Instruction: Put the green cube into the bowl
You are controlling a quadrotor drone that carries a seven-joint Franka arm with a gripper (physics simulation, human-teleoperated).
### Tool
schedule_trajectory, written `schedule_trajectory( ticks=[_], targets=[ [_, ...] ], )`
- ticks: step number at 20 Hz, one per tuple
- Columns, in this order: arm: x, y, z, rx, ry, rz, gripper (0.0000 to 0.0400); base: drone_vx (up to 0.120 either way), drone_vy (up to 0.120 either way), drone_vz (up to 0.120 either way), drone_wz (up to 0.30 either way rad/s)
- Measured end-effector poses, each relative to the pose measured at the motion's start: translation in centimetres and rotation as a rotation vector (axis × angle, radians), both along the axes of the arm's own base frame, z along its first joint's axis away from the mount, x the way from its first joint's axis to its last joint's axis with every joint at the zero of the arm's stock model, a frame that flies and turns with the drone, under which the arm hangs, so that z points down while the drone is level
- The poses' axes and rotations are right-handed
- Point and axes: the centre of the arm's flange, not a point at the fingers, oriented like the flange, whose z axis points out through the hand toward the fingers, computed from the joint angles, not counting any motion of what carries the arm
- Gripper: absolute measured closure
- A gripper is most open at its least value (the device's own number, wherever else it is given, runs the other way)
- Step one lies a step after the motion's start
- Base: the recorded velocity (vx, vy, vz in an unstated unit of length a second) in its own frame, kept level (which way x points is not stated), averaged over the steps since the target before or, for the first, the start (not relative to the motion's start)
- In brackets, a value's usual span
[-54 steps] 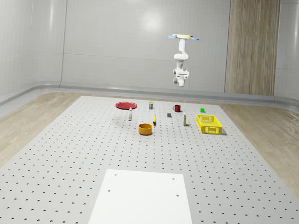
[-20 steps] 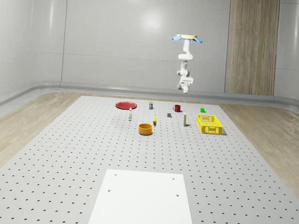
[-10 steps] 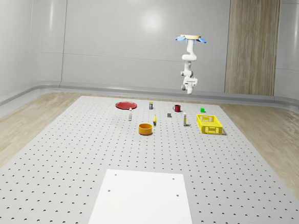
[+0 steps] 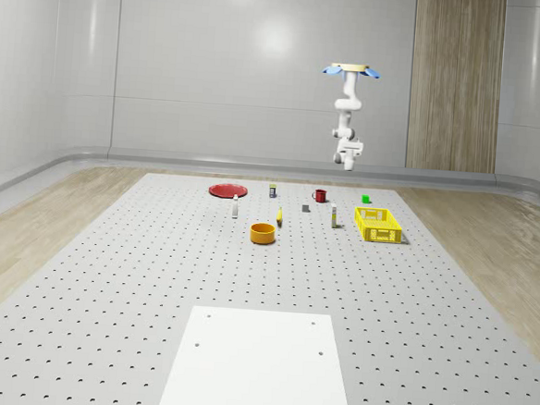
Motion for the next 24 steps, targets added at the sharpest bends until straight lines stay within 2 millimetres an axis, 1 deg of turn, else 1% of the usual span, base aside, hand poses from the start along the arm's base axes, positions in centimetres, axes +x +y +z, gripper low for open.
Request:
schedule_trajectory(
  ticks=[8, 12, 14, 16, 17, 19, 21, 23, 24],
  targets=[
    [-0.1, 1.0, -0.1, -0.096, -0.006, -0.003, 0.0, 0.0, 0.12, 0.0, 0.0],
    [-0.1, 2.2, -0.3, -0.221, -0.009, -0.006, 0.0, 0.0, 0.12, 0.0, 0.0],
    [-0.1, 3.1, -0.6, -0.322, -0.01, -0.009, 0.0, 0.12, 0.12, 0.0, 0.0],
    [-0.1, 4.4, -1.2, -0.461, -0.011, -0.012, 0.0, 0.12, 0.1, 0.0, 0.0],
    [-0.1, 5.1, -1.7, -0.548, -0.012, -0.015, 0.0, 0.12, 0.0, 0.0, 0.0],
    [0.0, 6.8, -3.0, -0.763, -0.012, -0.02, 0.0, 0.12, 0.0, -0.04, 0.0],
    [0.0, 8.4, -5.2, -1.035, -0.012, -0.028, 0.0, 0.12, 0.0, -0.12, 0.0],
    [0.1, 9.4, -8.3, -1.359, -0.011, -0.037, 0.0, 0.12, 0.0, -0.12, 0.0],
    [0.2, 9.5, -10.0, -1.531, -0.01, -0.042, 0.0, 0.12, 0.0, -0.12, 0.0]
  ],
)
